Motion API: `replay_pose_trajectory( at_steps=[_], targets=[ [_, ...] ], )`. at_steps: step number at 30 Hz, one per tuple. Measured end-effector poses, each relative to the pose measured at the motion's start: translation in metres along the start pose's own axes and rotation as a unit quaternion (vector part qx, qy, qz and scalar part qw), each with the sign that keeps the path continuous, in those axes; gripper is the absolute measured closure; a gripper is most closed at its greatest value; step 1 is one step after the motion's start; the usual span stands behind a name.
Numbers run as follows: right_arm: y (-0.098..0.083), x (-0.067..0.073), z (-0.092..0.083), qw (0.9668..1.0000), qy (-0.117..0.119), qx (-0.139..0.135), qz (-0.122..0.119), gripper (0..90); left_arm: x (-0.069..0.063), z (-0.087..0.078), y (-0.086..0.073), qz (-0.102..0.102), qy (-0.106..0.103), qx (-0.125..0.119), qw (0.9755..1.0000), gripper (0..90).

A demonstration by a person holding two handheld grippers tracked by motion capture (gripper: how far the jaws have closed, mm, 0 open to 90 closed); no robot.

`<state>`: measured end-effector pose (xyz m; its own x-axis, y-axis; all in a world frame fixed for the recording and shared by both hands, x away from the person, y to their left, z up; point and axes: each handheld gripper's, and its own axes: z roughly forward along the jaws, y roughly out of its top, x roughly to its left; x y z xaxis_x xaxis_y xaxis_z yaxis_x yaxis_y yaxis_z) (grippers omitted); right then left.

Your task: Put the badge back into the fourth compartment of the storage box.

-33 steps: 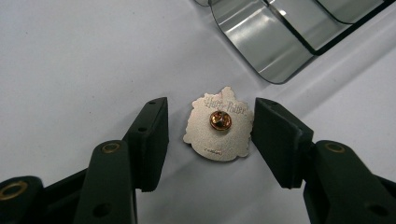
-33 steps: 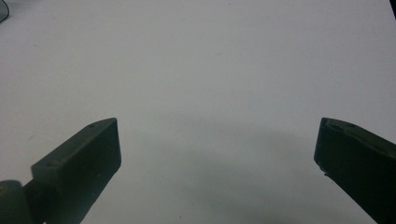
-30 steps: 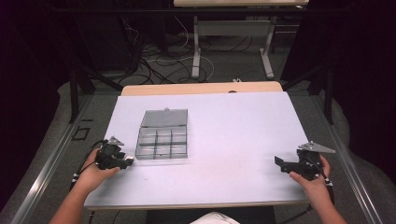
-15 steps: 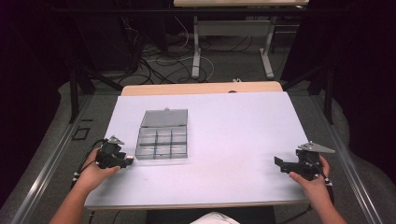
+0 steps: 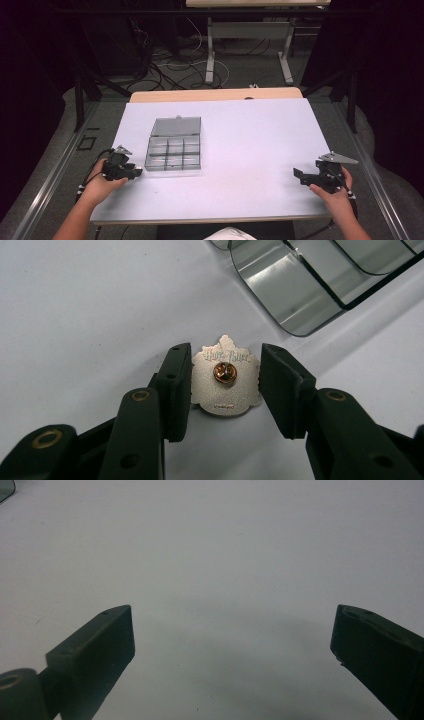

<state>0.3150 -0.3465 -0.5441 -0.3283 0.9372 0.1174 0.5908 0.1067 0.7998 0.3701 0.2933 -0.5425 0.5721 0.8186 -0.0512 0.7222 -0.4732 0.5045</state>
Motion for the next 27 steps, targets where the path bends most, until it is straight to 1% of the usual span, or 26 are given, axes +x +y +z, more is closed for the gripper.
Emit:
replay_pose_trajectory(
  at_steps=[2,3,4,5,7,9,11,13,16,20,21,22,24,26,27],
  targets=[
    [-0.0001,0.0000,0.0001,1.0000,0.003,0.002,0.000,7.2,-0.0006,0.0004,-0.0009,-0.003,0.004,-0.005,1.0000,57.6],
    [-0.0006,0.0002,0.0009,1.0000,0.006,0.007,0.000,9.0,-0.0006,0.0004,-0.0011,-0.003,0.004,-0.005,1.0000,57.6],
    [-0.0008,-0.0001,0.0013,0.9999,0.006,0.009,-0.004,9.0,-0.0003,0.0008,-0.0011,-0.001,0.003,-0.008,1.0000,57.6],
    [-0.0011,0.0007,0.0022,1.0000,0.002,0.008,-0.002,9.0,-0.0003,-0.0001,-0.0012,-0.003,0.001,-0.003,1.0000,57.6],
    [-0.0010,0.0008,0.0018,0.9999,0.004,0.010,-0.004,9.0,-0.0005,0.0000,-0.0017,-0.005,0.001,-0.005,1.0000,57.6],
    [-0.0009,0.0010,0.0016,0.9999,0.005,0.010,-0.002,9.0,0.0001,-0.0001,-0.0018,-0.003,0.000,-0.007,1.0000,57.7],
    [-0.0012,0.0007,0.0022,1.0000,0.002,0.007,-0.003,9.0,-0.0002,0.0000,-0.0023,-0.006,0.001,-0.009,0.9999,57.7],
    [-0.0010,0.0006,0.0020,1.0000,0.002,0.008,-0.001,9.0,0.0005,-0.0006,-0.0023,-0.008,-0.001,-0.007,0.9999,57.8],
    [-0.0011,0.0004,0.0020,1.0000,0.002,0.009,-0.002,9.0,0.0006,-0.0003,-0.0027,-0.009,0.000,-0.010,0.9999,57.8],
    [-0.0012,0.0002,0.0021,0.9999,0.004,0.010,-0.002,9.0,0.0004,-0.0003,-0.0032,-0.006,0.002,-0.012,0.9999,57.8],
    [-0.0013,0.0001,0.0022,0.9999,0.004,0.010,-0.002,9.0,0.0003,0.0003,-0.0035,-0.006,0.002,-0.017,0.9998,57.8],
    [-0.0014,0.0000,0.0023,0.9999,0.005,0.011,-0.002,9.0,-0.0002,-0.0001,-0.0042,-0.010,0.001,-0.015,0.9998,57.8],
    [-0.0021,0.0000,0.0035,0.9999,0.001,0.010,-0.004,9.0,-0.0003,0.0000,-0.0045,-0.011,0.002,-0.018,0.9998,57.8],
    [-0.0022,-0.0002,0.0035,0.9999,0.002,0.014,-0.005,9.0,0.0000,-0.0005,-0.0047,-0.009,0.000,-0.015,0.9998,57.8],
    [-0.0027,-0.0008,0.0045,0.9998,0.006,0.019,-0.009,9.0,0.0000,-0.0004,-0.0048,-0.009,0.001,-0.016,0.9998,57.8]
  ],
)
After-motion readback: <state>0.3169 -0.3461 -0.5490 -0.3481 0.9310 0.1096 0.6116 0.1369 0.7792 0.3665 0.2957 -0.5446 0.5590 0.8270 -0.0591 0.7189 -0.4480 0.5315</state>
